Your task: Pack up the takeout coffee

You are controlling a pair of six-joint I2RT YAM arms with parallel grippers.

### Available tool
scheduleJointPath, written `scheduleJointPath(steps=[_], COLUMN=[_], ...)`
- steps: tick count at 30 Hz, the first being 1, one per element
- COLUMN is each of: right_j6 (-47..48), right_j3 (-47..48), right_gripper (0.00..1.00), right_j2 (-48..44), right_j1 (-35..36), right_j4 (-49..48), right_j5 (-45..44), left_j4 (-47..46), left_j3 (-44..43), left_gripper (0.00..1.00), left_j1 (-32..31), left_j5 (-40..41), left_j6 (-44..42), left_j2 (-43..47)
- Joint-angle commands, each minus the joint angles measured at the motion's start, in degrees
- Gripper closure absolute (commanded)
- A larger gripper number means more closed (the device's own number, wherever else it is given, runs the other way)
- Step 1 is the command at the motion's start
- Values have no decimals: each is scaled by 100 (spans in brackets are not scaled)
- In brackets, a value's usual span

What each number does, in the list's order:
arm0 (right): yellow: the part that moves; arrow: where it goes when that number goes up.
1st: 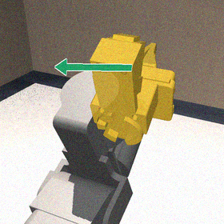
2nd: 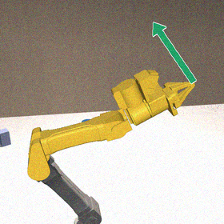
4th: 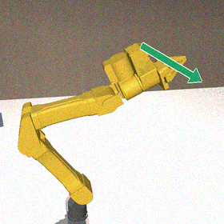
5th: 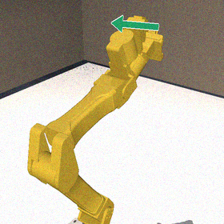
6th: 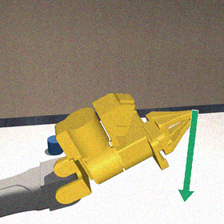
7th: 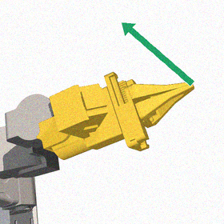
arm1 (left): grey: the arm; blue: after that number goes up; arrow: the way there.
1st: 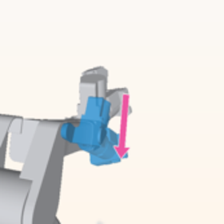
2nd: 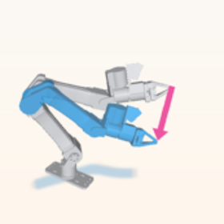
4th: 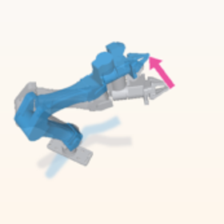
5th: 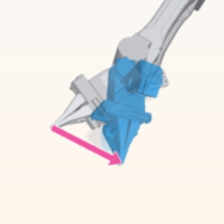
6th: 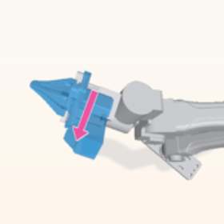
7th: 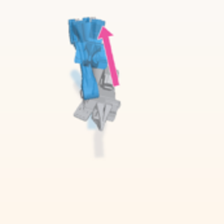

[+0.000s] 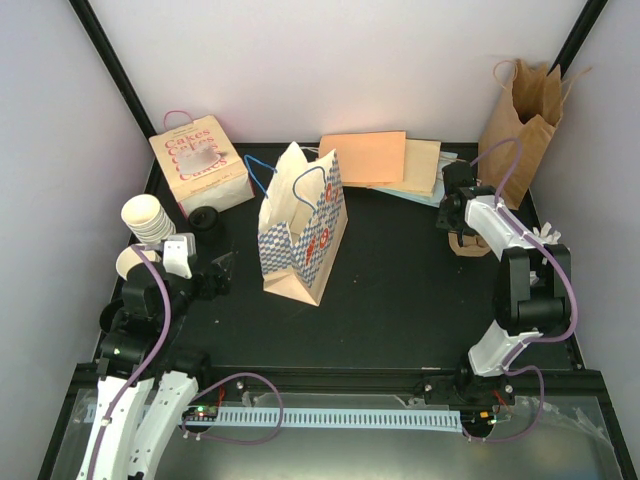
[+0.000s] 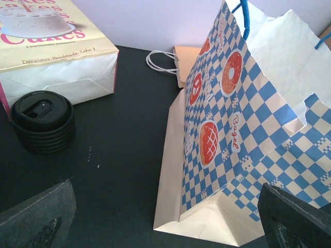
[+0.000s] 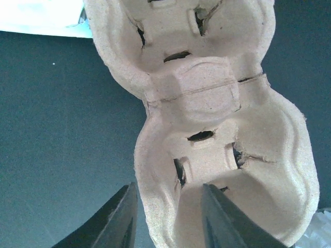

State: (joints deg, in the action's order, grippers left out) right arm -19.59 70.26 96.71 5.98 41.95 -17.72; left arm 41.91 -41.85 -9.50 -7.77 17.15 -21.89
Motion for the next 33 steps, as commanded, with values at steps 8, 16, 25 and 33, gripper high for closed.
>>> scheduleJointPath(steps=[8,16,25,33], right_j6=[29,26,25,102], right_j3=[-13,15,-39,13], right_gripper=[65,68,83,83], right_j2=[138,363,297,101], right_j1=[-29,-31,-31,-19], right_j4=[-114,-150,-138,-15], right_j5=[50,40,-129,-101], left_j4=[-162,-154,-154,-151], left_j3=[-17,-17,-15,-14], left_gripper=[1,1,1,1], left_j1=[-8,-12,-14,-8], left_j5=[-108,-98,-102,-101], left_j6=[-10,-10,-10,-12], left_j2=[-34,-29,-35,-44])
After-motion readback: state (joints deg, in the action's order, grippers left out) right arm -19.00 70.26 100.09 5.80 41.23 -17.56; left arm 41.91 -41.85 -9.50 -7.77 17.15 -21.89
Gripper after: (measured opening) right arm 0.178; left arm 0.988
